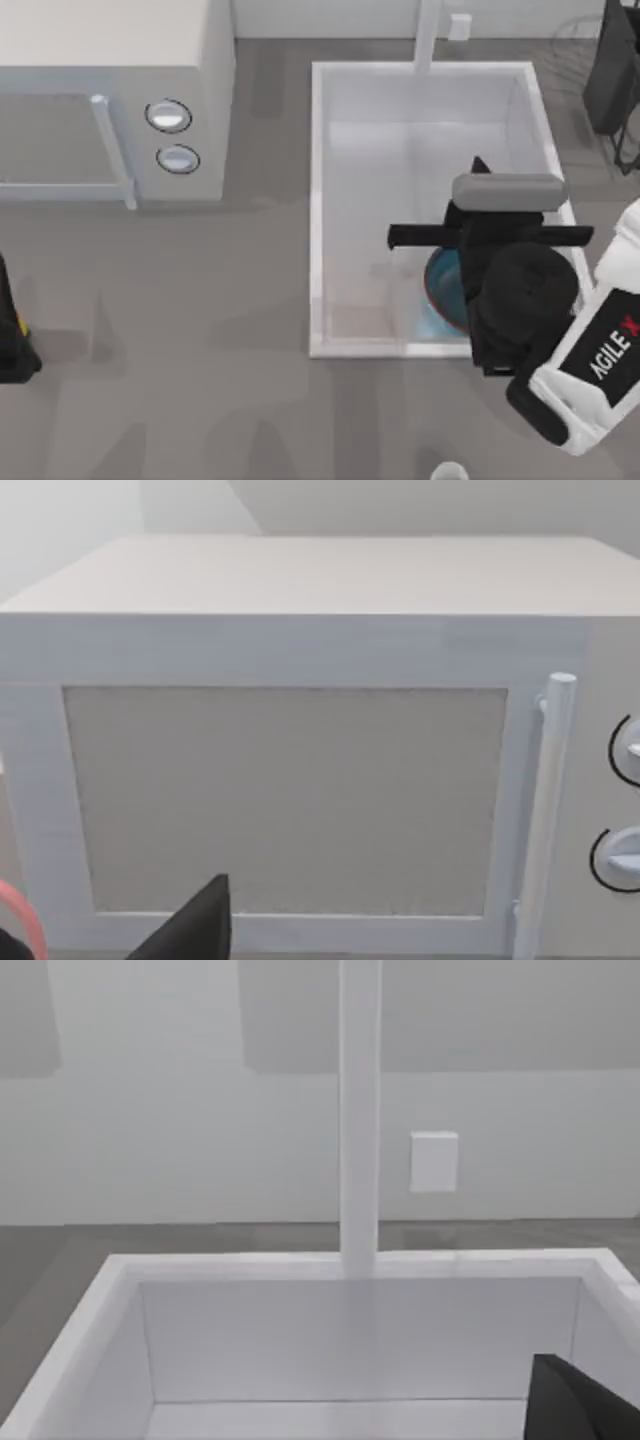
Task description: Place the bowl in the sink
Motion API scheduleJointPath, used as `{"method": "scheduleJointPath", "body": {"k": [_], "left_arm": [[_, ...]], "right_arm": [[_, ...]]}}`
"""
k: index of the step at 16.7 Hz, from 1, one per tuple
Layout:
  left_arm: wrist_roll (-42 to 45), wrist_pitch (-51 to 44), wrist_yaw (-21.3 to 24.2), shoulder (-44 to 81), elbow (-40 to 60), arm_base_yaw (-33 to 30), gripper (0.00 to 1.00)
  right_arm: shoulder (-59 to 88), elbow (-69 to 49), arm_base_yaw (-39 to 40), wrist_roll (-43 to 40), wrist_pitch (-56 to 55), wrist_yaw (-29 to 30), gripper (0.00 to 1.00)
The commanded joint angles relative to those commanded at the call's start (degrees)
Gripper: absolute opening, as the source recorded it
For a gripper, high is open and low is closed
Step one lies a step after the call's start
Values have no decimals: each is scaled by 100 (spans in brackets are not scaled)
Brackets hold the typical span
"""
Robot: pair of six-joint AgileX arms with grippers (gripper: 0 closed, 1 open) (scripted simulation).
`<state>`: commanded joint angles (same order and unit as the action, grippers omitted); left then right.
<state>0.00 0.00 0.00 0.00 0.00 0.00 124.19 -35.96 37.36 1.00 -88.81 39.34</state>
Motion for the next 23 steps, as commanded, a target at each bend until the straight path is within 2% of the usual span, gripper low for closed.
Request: {"method": "scheduleJointPath", "body": {"k": [7,20,23], "left_arm": [[0,0,0,0,0,0,100],[0,0,0,0,0,0,100],[0,0,0,0,0,0,100]], "right_arm": [[366,109,-17,-8,-360,-11,0],[366,109,-17,-8,-360,-11,98],[366,109,-17,-8,-360,-11,100]]}}
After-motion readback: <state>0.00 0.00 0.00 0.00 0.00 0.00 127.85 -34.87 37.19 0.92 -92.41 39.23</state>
